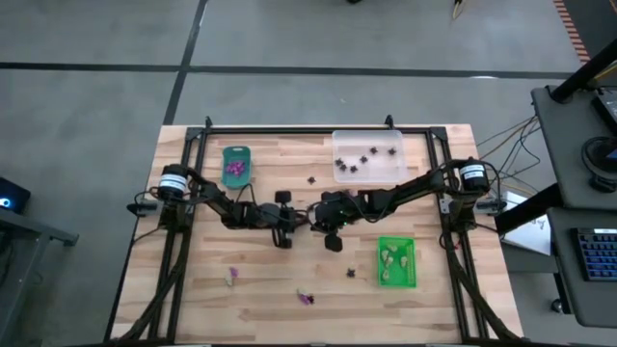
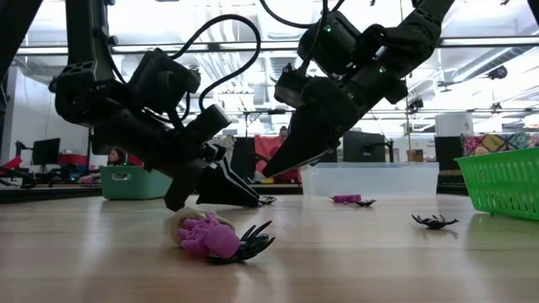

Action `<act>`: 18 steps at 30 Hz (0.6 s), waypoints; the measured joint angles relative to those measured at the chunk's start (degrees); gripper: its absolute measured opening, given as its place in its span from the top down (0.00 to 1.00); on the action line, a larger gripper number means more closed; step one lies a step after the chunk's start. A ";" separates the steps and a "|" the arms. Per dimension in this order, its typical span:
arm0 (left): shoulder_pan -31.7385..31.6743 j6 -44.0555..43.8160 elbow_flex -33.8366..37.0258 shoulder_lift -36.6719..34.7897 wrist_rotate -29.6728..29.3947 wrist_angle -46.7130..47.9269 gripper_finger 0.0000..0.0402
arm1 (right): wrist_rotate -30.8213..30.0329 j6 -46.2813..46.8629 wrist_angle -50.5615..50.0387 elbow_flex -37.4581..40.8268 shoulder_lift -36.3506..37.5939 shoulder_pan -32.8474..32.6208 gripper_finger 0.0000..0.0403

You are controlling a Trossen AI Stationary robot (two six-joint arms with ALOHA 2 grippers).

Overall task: Sort Halloween decoration
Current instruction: Put the black spider toy into the white bin

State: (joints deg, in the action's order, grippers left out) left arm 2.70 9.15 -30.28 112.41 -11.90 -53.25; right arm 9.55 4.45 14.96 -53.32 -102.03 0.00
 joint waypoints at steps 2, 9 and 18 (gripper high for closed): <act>0.02 -0.14 0.13 -0.48 0.00 -0.12 0.90 | 0.01 0.27 -0.03 0.00 0.01 -0.03 0.98; 0.09 -2.70 1.49 -4.00 0.83 0.42 0.91 | -0.02 0.68 -0.82 0.00 0.25 -0.27 0.98; 0.12 -8.07 4.19 -9.49 1.56 -0.57 0.91 | -0.08 1.14 -1.48 -0.01 0.25 -0.27 0.98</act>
State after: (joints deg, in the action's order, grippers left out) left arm 2.82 1.08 -26.09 102.92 -10.34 -53.82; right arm 9.47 5.58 13.48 -53.33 -101.78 -0.27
